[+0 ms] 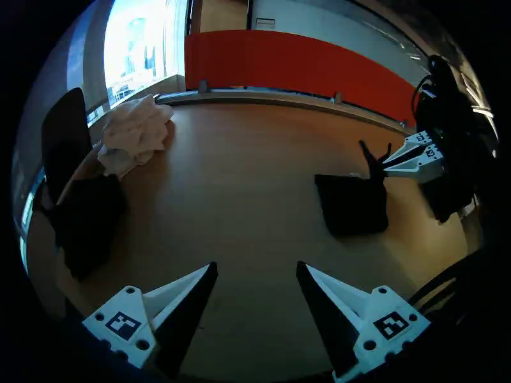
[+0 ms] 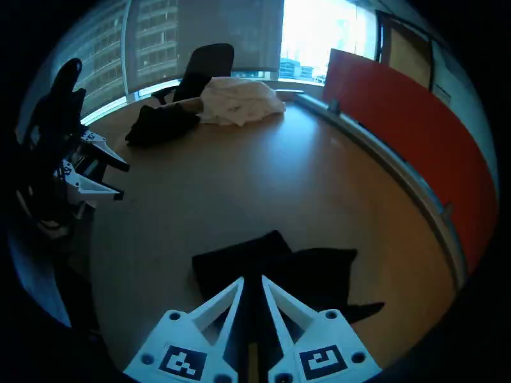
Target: Fold towel
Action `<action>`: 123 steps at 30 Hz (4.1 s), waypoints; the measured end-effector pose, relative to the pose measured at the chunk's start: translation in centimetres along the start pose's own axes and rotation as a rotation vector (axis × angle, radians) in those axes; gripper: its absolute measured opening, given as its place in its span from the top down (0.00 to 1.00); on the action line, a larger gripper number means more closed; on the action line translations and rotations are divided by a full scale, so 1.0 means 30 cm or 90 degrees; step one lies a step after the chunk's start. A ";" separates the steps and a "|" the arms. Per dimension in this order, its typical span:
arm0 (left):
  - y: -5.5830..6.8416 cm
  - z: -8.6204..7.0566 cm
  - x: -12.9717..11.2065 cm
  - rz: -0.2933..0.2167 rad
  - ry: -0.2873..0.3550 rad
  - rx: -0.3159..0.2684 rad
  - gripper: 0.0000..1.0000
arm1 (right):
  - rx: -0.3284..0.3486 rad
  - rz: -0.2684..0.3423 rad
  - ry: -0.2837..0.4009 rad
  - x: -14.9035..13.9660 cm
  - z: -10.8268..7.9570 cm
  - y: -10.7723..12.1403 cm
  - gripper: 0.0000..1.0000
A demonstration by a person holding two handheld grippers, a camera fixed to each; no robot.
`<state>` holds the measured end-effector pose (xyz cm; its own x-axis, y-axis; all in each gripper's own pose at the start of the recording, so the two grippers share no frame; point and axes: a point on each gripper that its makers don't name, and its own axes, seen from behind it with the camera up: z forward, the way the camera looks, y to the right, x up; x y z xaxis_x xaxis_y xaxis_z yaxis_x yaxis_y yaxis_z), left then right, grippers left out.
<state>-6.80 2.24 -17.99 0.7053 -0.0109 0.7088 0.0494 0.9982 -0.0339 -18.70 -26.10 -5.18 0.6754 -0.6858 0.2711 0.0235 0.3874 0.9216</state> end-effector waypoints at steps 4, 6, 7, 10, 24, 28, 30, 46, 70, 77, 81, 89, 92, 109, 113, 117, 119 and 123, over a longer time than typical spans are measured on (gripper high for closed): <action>-0.008 -0.007 0.004 0.000 0.002 0.002 0.08 | 0.015 0.012 -0.007 0.000 0.059 -0.027 0.96; -0.012 -0.010 0.005 0.000 0.003 0.004 0.08 | 0.020 0.018 -0.010 -0.001 0.080 -0.037 0.96; -0.012 -0.010 0.005 0.000 0.003 0.004 0.08 | 0.022 0.020 -0.011 -0.002 0.086 -0.041 0.96; -0.015 -0.011 0.006 -0.003 0.004 0.004 0.08 | 0.029 0.025 -0.014 -0.002 0.101 -0.053 0.96; -0.021 -0.011 0.002 -0.010 0.002 0.005 0.08 | 0.035 0.027 -0.020 0.003 0.112 -0.067 0.87; -0.024 -0.012 0.001 -0.010 0.002 0.005 0.08 | 0.031 0.029 -0.019 0.000 0.111 -0.065 0.58; -0.025 -0.013 0.000 -0.009 0.002 0.006 0.08 | 0.028 0.030 -0.019 -0.003 0.109 -0.064 0.37; -0.030 -0.019 0.004 -0.008 0.005 0.006 0.08 | 0.006 0.056 -0.026 -0.072 0.075 -0.057 0.18; -0.026 -0.016 0.004 0.002 0.004 0.003 0.08 | -0.024 0.095 -0.079 -0.298 0.022 -0.092 0.18; -0.022 -0.014 0.004 0.002 0.003 0.001 0.08 | -0.037 0.103 -0.101 -0.373 0.014 -0.100 0.18; -0.018 -0.013 0.004 0.003 0.003 0.000 0.08 | -0.044 0.113 -0.108 -0.398 0.011 -0.101 0.20; -0.015 -0.010 0.005 0.000 0.002 -0.002 0.08 | -0.053 0.138 -0.113 -0.421 0.016 -0.095 0.33; -0.016 -0.010 0.006 -0.001 0.003 -0.002 0.08 | -0.053 0.142 -0.113 -0.426 0.019 -0.098 0.35; -0.020 -0.011 0.001 0.002 0.001 -0.002 0.08 | -0.065 0.141 -0.119 -0.443 0.040 -0.102 0.64; -0.022 -0.013 0.003 0.003 0.002 -0.002 0.08 | -0.068 0.135 -0.121 -0.443 0.039 -0.101 0.74; -0.023 -0.014 0.004 0.004 0.002 -0.002 0.08 | -0.068 0.136 -0.120 -0.441 0.037 -0.099 0.87; -0.023 -0.014 0.005 0.004 0.003 -0.003 0.08 | -0.071 0.137 -0.117 -0.437 0.035 -0.096 0.92; -0.020 -0.013 0.007 0.006 0.003 -0.005 0.08 | -0.072 0.136 -0.114 -0.432 0.029 -0.090 0.95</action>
<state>-6.40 1.62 -18.10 0.7093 -0.0020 0.7050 0.0484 0.9978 -0.0458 -28.17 -18.80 -10.93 0.5338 -0.6750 0.5093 -0.0159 0.5941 0.8042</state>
